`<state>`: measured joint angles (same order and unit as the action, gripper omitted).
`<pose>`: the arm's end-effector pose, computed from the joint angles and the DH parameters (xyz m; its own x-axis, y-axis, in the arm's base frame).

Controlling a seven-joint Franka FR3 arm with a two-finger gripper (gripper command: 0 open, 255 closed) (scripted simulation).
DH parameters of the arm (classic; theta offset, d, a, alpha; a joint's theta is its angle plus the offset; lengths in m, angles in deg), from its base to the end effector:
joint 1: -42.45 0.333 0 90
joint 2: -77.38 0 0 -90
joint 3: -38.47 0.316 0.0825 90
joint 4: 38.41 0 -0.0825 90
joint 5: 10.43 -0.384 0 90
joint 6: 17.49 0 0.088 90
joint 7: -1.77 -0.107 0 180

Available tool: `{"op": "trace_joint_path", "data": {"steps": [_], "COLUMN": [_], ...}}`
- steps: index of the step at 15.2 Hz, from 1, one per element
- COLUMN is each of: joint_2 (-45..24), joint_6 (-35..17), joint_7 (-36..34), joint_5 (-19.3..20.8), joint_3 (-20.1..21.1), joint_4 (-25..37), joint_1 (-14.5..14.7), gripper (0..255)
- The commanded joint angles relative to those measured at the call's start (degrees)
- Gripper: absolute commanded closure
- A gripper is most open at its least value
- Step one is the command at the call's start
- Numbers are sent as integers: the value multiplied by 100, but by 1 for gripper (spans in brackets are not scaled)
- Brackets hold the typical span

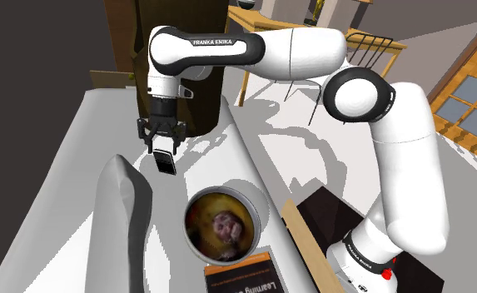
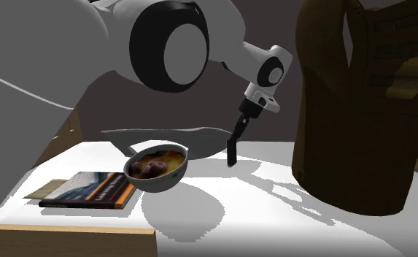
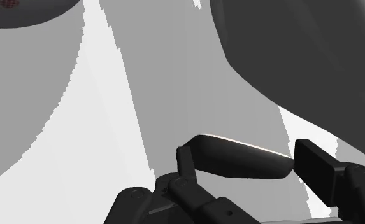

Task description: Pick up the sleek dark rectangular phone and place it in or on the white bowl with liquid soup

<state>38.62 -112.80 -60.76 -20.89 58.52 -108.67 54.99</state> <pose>0.6223 0.3455 0.3817 0.7383 -0.5169 -0.4333 -0.5701 -0.8215 0.0088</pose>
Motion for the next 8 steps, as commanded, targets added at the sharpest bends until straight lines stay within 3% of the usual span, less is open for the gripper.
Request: {"op": "trace_joint_path", "data": {"steps": [1, 8], "joint_2": [20, 48], "joint_6": [147, 637], "joint_7": [-37, -181], "joint_5": [-1, -3], "joint_3": [6, 31], "joint_4": [132, 620], "joint_1": [1, 29], "gripper": [255, 255]}}
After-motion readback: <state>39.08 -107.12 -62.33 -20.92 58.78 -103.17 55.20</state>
